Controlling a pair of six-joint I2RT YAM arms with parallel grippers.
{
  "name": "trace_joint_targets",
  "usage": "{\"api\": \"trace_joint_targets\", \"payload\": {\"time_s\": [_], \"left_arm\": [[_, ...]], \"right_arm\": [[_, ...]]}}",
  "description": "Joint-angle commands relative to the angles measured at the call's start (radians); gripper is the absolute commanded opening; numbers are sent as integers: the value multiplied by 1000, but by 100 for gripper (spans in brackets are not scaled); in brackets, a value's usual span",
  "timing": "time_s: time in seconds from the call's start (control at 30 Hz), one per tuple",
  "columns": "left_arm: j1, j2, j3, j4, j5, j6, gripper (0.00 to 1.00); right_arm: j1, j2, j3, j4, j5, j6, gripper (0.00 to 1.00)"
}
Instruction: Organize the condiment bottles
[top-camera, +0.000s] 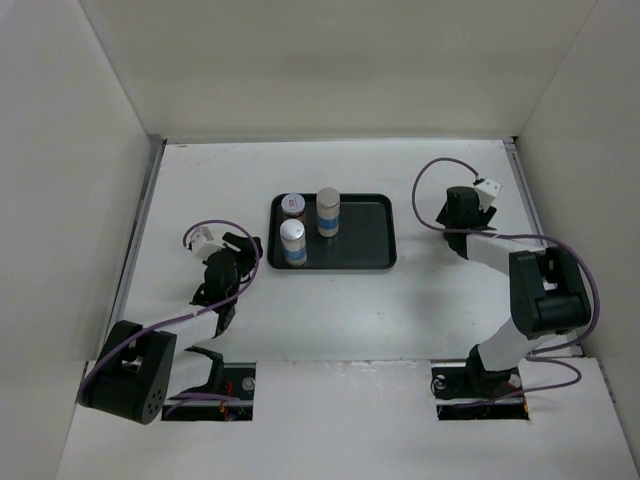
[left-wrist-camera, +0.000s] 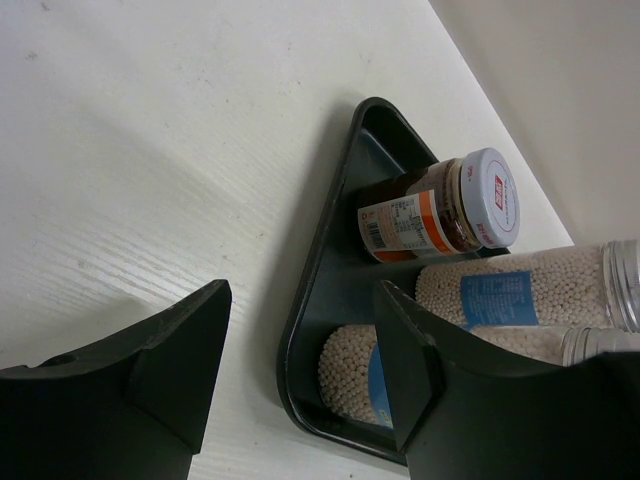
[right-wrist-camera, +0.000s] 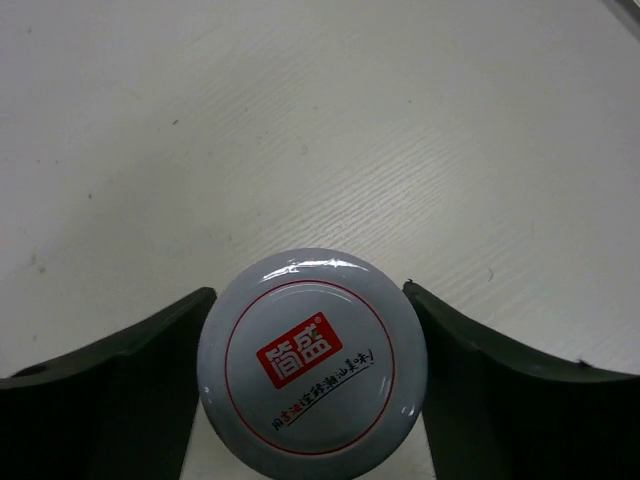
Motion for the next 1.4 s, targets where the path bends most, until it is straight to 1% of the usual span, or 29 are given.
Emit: {"api": "trace_joint_targets", "payload": {"time_s": [0.0, 0.07, 0.13, 0.23, 0.33, 0.43, 0.57, 0.6, 0.63, 0.8, 0.9, 0.97, 1.0, 1.1, 1.13, 1.27, 1.37], "left_arm": [[-8, -12, 10, 59, -4, 0, 57], [-2, -7, 10, 59, -6, 0, 57], [0, -12, 8, 59, -6, -1, 58], [-8, -26, 8, 53, -27, 11, 63], [-8, -26, 8, 49, -43, 12, 67], [-12, -35, 8, 48, -49, 17, 73], [-3, -49, 2, 45, -54, 19, 82], [-3, -56, 2, 42, -57, 22, 88], [-3, -61, 2, 39, -63, 23, 100], [-14, -78, -4, 31, -104, 39, 100], [-15, -75, -2, 30, -109, 43, 100], [-12, -70, -1, 30, -103, 37, 100], [-15, -70, -1, 30, -101, 35, 100], [-14, -83, 1, 17, -109, 35, 100], [-9, -90, 4, 1, -109, 35, 100], [-5, -132, 25, -87, -126, 32, 100], [-3, -133, 50, -171, -196, 20, 100]], "right_arm": [[-5, -24, 19, 63, -20, 30, 70], [-5, -79, 2, 75, -9, 31, 61], [19, -154, -9, 76, 15, 27, 55], [104, -251, -1, 66, 41, -10, 55], [206, -269, 45, 57, 31, -45, 56], [335, -230, 86, 72, -3, -50, 57], [463, -99, 161, 114, -39, -59, 58], [487, -70, 176, 120, -36, -62, 58], [506, -47, 186, 122, -35, -62, 59], [561, 45, 209, 132, -34, -64, 61], [586, 70, 201, 135, -11, -73, 64], [593, 83, 198, 137, -5, -82, 69], [598, 88, 194, 137, -3, -88, 74], [609, 68, 172, 137, 7, -96, 95], [609, 50, 164, 137, 6, -98, 100], [609, -108, 103, 141, 9, -116, 100], [609, -252, 19, 164, 11, -105, 100]]}}
